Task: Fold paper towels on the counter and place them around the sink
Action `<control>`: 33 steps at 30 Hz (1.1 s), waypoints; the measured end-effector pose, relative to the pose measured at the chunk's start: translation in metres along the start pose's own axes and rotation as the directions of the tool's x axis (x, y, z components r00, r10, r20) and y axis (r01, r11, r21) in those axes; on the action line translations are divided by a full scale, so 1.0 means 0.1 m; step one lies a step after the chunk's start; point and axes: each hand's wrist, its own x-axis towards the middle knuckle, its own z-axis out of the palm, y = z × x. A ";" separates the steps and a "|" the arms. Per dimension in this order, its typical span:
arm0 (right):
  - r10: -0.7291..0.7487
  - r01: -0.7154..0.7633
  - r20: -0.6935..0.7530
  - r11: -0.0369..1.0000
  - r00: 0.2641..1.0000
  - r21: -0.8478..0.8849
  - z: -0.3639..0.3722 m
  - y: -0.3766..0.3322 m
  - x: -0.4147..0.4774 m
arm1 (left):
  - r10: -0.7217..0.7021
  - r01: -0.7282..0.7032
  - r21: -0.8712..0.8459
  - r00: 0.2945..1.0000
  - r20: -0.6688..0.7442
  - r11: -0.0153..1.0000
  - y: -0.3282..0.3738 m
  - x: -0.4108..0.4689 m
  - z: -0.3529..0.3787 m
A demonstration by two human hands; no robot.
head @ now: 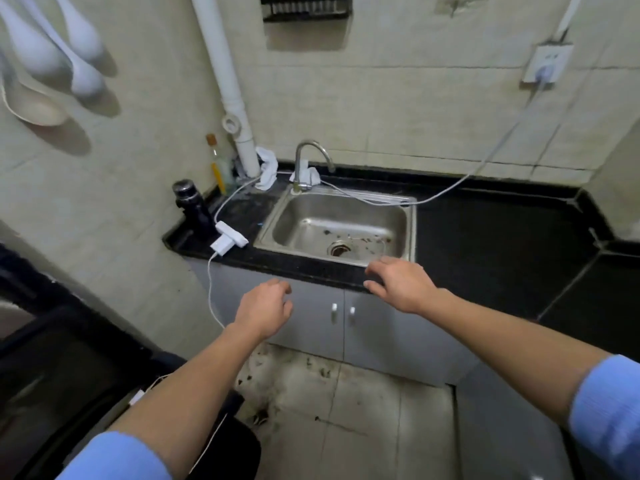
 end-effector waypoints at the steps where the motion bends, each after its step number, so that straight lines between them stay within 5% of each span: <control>1: -0.025 0.025 0.015 1.000 1.000 -0.004 0.02 -0.01 0.19 | -0.027 0.027 -0.001 1.000 -0.001 1.000 -0.09 0.10 -0.01; 10: -0.119 0.120 0.086 0.993 0.989 0.000 0.31 -0.16 1.79 | -0.129 0.129 -0.018 0.991 -0.030 0.992 -0.99 1.27 -0.16; 20: -0.010 0.009 0.129 1.000 0.992 0.014 0.40 -0.15 3.58 | -0.054 0.054 -0.033 0.999 0.009 0.998 -1.78 2.79 -0.49; 33: -0.040 -0.001 0.248 0.986 0.968 0.164 1.09 -0.20 6.14 | -0.195 0.203 -0.098 0.977 0.088 0.974 -2.44 4.05 -0.20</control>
